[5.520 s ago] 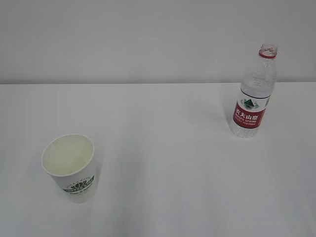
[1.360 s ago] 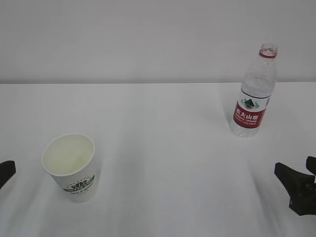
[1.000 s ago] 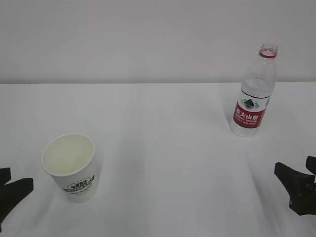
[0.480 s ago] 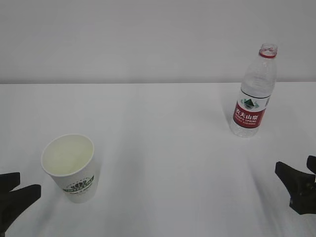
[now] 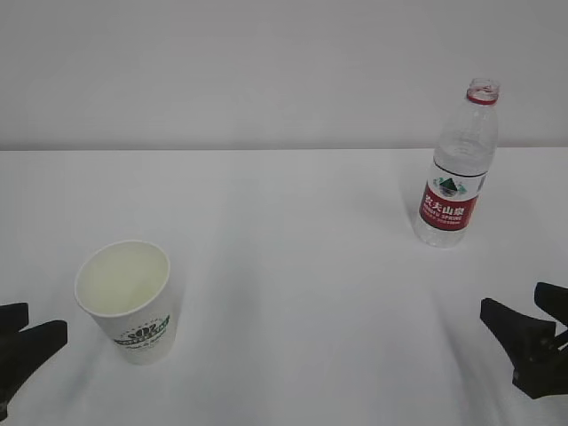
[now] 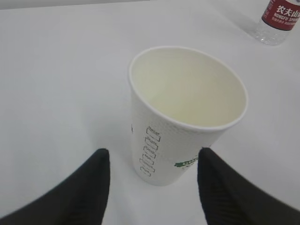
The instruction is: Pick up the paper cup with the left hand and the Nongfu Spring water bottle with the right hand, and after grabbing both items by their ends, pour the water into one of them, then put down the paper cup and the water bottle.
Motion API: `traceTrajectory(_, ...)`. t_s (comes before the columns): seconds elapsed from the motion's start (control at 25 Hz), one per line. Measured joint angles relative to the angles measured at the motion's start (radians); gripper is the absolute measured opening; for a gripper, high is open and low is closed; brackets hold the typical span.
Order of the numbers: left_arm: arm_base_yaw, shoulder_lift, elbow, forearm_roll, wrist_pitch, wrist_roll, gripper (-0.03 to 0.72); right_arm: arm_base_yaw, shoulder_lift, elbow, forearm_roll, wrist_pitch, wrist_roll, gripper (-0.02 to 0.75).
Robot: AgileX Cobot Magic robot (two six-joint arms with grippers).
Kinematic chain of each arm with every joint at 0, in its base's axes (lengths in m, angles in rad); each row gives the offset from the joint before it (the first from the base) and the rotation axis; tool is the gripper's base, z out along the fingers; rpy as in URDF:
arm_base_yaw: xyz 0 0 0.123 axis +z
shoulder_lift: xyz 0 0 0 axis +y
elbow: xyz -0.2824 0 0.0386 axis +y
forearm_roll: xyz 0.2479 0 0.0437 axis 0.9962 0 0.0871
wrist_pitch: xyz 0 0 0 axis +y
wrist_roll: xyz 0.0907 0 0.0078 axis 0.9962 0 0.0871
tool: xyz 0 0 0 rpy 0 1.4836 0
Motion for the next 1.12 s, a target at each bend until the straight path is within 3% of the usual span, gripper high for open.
traceTrajectory(0.24, 0.000, 0.000, 0.000, 0.000, -0.040, 0.000, 0.435, 0.000, 0.000, 0.000, -0.016, 0.000, -0.003, 0.548)
traceTrajectory(0.72, 0.000, 0.069, 0.000, 0.087, 0.019, 0.189, 0.438, 0.000, 0.000, 0.000, -0.133, 0.000, -0.045, 0.548)
traceTrajectory(1.0, 0.000, 0.172, 0.000, -0.001, -0.051, 0.241, 0.590, 0.000, 0.000, 0.000, -0.134, 0.000, -0.045, 0.549)
traceTrajectory(1.12, 0.000, 0.232, -0.005, -0.012, -0.119, 0.279, 0.621, 0.000, 0.000, 0.000, -0.136, 0.000, -0.036, 0.550)
